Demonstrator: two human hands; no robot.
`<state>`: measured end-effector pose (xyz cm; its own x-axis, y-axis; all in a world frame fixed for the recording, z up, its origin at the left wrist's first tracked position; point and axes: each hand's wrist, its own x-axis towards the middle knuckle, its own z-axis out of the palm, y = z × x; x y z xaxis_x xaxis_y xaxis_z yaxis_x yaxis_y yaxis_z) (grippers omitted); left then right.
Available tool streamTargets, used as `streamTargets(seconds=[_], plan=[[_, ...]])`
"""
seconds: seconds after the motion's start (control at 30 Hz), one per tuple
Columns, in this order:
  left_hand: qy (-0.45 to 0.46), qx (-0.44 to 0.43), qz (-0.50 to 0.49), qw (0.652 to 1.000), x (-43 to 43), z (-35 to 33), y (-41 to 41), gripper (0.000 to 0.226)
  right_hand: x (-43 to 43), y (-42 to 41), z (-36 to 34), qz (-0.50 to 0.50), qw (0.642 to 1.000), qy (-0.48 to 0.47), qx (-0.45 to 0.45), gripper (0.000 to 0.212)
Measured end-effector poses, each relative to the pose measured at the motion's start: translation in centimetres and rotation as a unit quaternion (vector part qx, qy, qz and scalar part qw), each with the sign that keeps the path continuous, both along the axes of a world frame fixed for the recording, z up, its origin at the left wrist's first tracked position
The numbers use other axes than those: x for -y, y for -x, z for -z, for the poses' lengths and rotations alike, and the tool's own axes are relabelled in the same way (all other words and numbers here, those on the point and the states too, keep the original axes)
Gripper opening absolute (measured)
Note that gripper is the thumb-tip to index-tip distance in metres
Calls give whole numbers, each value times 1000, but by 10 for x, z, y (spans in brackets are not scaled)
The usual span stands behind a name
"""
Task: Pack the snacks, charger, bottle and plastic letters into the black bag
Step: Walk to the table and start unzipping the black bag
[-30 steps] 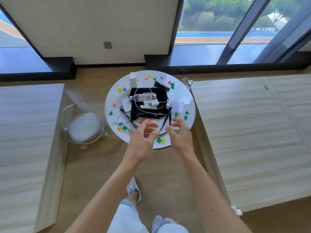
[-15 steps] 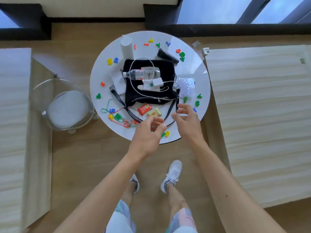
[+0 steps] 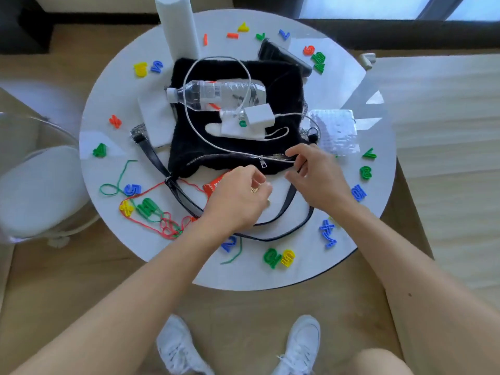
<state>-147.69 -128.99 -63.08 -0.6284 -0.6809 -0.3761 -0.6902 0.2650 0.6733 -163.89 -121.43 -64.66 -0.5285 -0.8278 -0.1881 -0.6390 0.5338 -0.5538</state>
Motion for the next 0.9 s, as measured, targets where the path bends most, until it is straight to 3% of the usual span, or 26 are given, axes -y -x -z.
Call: streamTargets(seconds=[0.17, 0.3, 0.43, 0.57, 0.7, 0.9], plan=[[226, 105, 87, 964, 32, 66, 28, 24, 25, 19, 58, -139, 968, -7, -208, 23], [358, 98, 118, 921, 45, 99, 43, 27, 36, 32, 86, -202, 924, 30, -324, 14], [435, 69, 122, 890, 51, 112, 52, 47, 46, 35, 87, -230, 881, 111, -397, 12], [448, 76, 113, 884, 55, 108, 68, 52, 56, 38, 74, -253, 884, 70, -387, 6], [436, 95, 135, 884, 59, 108, 74, 37, 57, 48, 71, -281, 878, 18, -386, 10], [406, 77, 124, 902, 73, 101, 68, 34, 60, 54, 69, -261, 866, 80, -418, 9]])
